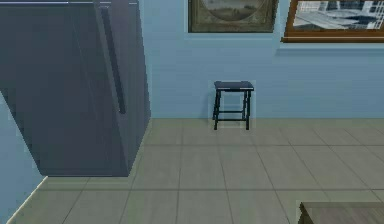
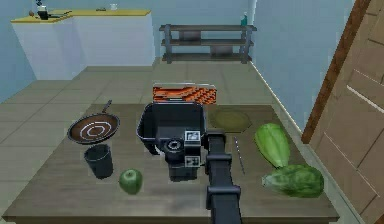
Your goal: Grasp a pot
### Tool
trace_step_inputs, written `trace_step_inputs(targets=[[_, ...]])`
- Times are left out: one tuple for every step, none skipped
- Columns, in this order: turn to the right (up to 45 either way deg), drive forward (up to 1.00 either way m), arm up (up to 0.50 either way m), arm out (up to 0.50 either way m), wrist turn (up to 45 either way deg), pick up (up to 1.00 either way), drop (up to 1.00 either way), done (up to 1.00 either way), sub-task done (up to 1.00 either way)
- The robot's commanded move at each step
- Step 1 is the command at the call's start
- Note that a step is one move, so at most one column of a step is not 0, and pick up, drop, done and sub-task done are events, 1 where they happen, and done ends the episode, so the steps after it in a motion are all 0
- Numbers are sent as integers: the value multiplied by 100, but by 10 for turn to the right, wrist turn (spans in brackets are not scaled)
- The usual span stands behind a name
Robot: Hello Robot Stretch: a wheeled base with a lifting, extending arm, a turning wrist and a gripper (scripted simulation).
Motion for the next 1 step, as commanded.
trace_step_inputs(targets=[[0,0,0,0,0,0,0,100,0]])
